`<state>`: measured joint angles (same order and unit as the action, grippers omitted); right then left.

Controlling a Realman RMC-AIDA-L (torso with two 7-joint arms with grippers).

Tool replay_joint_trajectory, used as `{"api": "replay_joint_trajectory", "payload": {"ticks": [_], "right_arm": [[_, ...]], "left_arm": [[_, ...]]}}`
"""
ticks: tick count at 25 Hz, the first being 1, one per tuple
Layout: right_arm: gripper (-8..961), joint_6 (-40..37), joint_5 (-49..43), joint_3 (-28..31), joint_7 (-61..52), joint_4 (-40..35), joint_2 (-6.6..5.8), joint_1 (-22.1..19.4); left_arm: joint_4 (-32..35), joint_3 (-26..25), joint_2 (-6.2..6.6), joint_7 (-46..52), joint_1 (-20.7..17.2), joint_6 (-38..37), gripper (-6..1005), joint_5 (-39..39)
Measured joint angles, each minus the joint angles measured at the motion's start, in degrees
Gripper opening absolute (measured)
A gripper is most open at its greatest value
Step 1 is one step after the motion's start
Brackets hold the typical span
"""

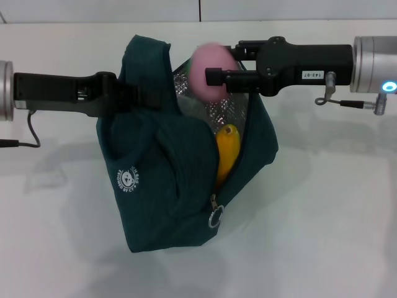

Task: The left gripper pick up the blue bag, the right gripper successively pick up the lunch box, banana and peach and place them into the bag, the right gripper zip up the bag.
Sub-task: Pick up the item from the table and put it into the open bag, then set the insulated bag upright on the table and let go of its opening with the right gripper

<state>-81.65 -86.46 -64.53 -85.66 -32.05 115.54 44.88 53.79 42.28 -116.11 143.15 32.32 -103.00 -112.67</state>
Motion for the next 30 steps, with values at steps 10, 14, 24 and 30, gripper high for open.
{"api": "replay_joint_trajectory", "payload": {"ticks": [10,14,24,30], "right_arm": [[600,-0.71,-1.51,0.24,-1.99,-1.09,-0.25,-0.2],[613,-0.14,-1.47,1.89,-4.8,-3.8,-1.13,-2.16],[658,3.76,-5.32,2.28,-15.66,-4.55,-4.07,-3.43],[699,4.18,-9.15,2.15,-21.27,-5.26,-4.67,-1.43]], "left_arm": [[-1.8,0.0,0.18,-0.88,-0.1,0.0,37,0.02],[-2.18,-0.01,0.25,-1.21,-0.09,0.0,37,0.02],[-2.2,0.0,0.27,-1.67,-0.14,-0.01,37,0.0],[-2.2,0.0,0.27,-1.9,-0.45,-0.04,37,-0.01]]}}
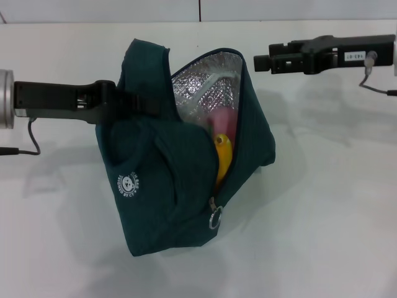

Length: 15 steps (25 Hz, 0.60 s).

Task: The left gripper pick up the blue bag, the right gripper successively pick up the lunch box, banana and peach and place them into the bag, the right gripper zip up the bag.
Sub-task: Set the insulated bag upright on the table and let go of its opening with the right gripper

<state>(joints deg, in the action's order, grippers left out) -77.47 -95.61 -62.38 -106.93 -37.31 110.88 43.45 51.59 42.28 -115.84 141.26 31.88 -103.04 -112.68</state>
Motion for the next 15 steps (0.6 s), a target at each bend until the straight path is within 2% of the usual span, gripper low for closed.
{"api": "replay_joint_trajectory", "payload": {"ticks": [5,8,11,15], "right_arm": [[732,-0.08,-2.83,-0.23,-3.58,-0.8,0.0,2.47],[770,0.61,-3.42,-0.7,-5.07,-0.75,0.42,3.54],[816,2.58,-5.58,-0.73,-6.65,-0.53,1.2,4.23],[814,3.7,-10.69,-0.72,-8.71,-0.5,2.66,5.39]], "left_arm": [[0.0,0.0,0.04,-0.43,-0.16,-0.08,37,0.0],[0.0,0.0,0.06,-0.71,-0.19,-0.14,37,0.0],[0.0,0.0,0.07,-1.1,-0.29,-0.14,37,0.0],[0.0,0.0,0.02,-1.33,-0.41,-0.12,37,0.0]]}}
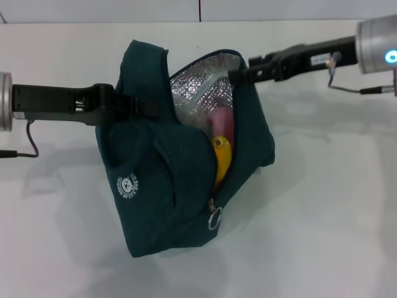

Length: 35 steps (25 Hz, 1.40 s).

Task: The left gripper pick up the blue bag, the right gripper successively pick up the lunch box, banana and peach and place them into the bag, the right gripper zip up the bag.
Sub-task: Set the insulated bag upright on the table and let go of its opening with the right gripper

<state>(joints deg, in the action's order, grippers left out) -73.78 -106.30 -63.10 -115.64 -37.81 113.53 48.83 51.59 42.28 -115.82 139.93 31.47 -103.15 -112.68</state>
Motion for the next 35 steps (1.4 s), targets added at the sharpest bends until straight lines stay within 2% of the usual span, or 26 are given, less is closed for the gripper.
{"api": "replay_joint_trajectory", "payload": {"ticks": [3,5,15,20,26,35], "right_arm": [[813,0.59,-3.29,0.0,-1.29,0.05,1.17,0.47],[812,0.57,-3.74,-0.01,-1.7,0.09,1.52,0.5],[807,0.72,-3.47,0.05,-2.98,-0.72,1.65,-0.07],[617,0.77,-2.52,0.02,0.26,-1.34,1.87,-0.83],[459,0.06,-1.93,-0.08,1.9,-1.48,2.1,-0.93],[340,-2.29,2.77,-0.09,6.45,-1.48,2.19,-1.19]], "left_arm": [[0.0,0.0,-0.05,-0.04,-0.01,0.01,37,0.0],[0.0,0.0,-0.07,-0.04,-0.04,0.02,37,0.0],[0.0,0.0,-0.1,-0.03,-0.43,0.07,37,0.0],[0.0,0.0,-0.07,-0.01,-0.45,0.05,37,0.0],[0.0,0.0,0.04,-0.01,-0.44,0.01,37,0.0],[0.0,0.0,0.07,0.0,-0.59,-0.03,37,0.0]]}}
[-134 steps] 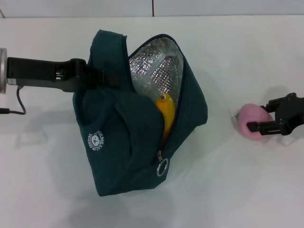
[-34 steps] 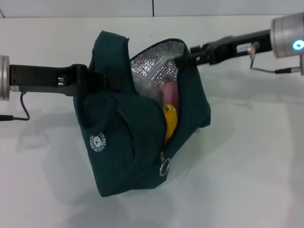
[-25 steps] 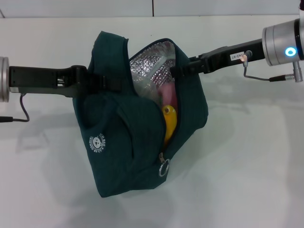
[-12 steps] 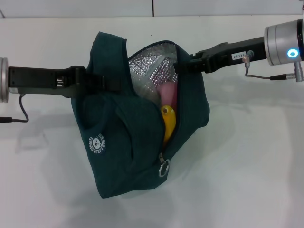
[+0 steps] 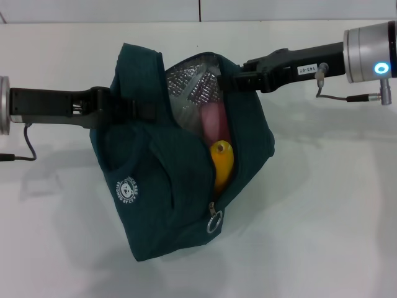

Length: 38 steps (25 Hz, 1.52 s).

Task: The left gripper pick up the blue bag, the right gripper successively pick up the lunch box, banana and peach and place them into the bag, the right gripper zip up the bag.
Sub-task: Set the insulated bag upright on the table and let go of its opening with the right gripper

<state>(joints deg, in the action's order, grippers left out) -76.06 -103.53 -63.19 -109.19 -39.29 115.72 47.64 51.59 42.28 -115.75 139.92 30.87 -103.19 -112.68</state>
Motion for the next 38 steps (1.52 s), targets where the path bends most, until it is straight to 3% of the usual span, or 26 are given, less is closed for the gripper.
{"api": "replay_joint_trajectory", "payload": {"ticks": [6,13,19,27,31,38], "right_arm": [[309,-0.05,0.12,0.0,0.31,-0.06,-0.03,-0.07],[263,-1.86,2.2,0.41,0.42,-5.12,-0.19,-2.34],[205,-3.33,4.69,0.76,-0.74,-13.22,-0.62,-6.68],[145,-6.78,4.73,5.2,-0.97,-14.77,-1.54,-10.92],[108,-10.78,4.75,9.22,0.45,-14.9,-2.72,-12.56],[81,-9.84,4.3,10.65,0.4,-14.73,-2.93,-14.69]], "left_arm": [[0.0,-0.06,0.05,0.0,-0.04,0.01,35,0.2],[0.0,0.01,0.15,-0.01,0.03,-0.15,36,1.17],[-0.13,0.51,-1.08,-0.15,1.33,-0.18,37,1.17],[-5.84,3.13,-3.64,-3.26,5.95,1.16,38,1.11],[-7.61,4.12,-3.69,-4.0,7.27,3.84,38,1.11],[-11.35,5.63,-3.58,-4.57,8.03,9.03,39,0.77]]}}
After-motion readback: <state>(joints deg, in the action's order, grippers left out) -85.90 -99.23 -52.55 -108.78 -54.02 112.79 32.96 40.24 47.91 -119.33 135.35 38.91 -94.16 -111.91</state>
